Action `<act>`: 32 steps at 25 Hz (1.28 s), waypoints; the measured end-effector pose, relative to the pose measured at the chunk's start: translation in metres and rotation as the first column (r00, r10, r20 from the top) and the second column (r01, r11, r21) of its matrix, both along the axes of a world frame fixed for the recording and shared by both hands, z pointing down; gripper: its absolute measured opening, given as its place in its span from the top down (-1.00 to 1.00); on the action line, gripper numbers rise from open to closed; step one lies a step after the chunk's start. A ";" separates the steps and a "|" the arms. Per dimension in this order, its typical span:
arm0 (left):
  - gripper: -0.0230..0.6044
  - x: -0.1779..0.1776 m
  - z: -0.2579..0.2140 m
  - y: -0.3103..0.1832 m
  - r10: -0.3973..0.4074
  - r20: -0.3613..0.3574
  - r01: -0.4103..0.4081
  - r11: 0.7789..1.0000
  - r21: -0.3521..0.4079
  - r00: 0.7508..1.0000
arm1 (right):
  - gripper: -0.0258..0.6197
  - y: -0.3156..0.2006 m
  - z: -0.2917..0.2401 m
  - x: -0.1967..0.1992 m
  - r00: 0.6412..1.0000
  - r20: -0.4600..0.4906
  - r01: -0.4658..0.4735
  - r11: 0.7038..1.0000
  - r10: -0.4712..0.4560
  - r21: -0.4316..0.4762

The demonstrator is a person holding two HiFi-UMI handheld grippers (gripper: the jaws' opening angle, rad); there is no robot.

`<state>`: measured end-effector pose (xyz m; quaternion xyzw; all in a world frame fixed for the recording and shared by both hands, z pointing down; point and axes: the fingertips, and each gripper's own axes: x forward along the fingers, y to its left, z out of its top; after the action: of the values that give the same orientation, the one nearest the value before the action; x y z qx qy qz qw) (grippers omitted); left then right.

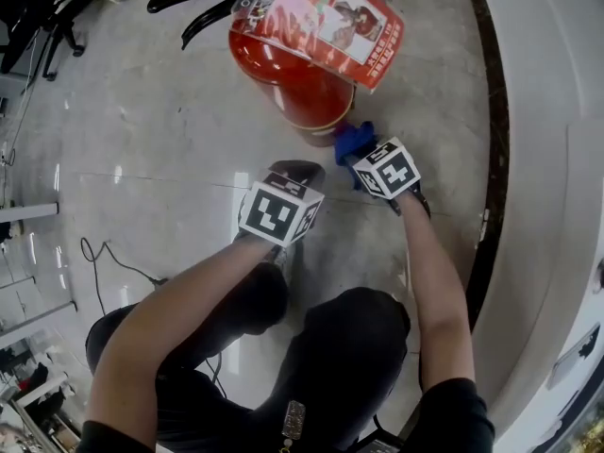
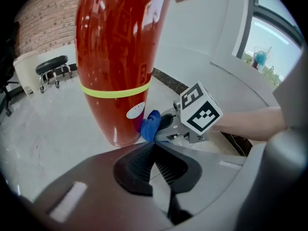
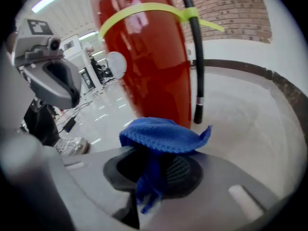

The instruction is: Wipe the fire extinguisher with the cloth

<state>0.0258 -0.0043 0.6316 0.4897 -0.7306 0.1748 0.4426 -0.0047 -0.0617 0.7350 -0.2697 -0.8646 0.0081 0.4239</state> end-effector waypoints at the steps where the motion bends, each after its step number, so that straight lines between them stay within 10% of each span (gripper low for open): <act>1: 0.91 0.001 -0.001 0.000 0.007 0.002 -0.007 1.000 -0.003 1.000 | 0.66 0.009 -0.004 0.005 0.999 0.010 0.048 0.999 -0.048 -0.011; 11: 0.91 0.001 -0.029 -0.007 0.039 0.038 -0.040 0.999 0.011 0.999 | 0.66 -0.026 -0.074 -0.011 0.985 0.171 0.015 1.000 -0.016 0.002; 25: 0.91 -0.005 -0.039 -0.013 0.086 -0.027 -0.085 0.995 0.048 0.996 | 0.66 -0.072 -0.014 -0.072 0.987 0.051 -0.157 0.979 0.151 0.131; 32: 0.91 -0.006 -0.033 -0.017 0.174 -0.036 -0.172 0.984 0.053 0.984 | 0.66 -0.077 0.010 -0.078 0.996 0.001 -0.085 0.971 0.087 0.223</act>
<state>0.0194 -0.0209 0.5983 0.5657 -0.6803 0.1843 0.4280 -0.0827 -0.1383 0.7454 -0.1825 -0.8692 -0.0693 0.4543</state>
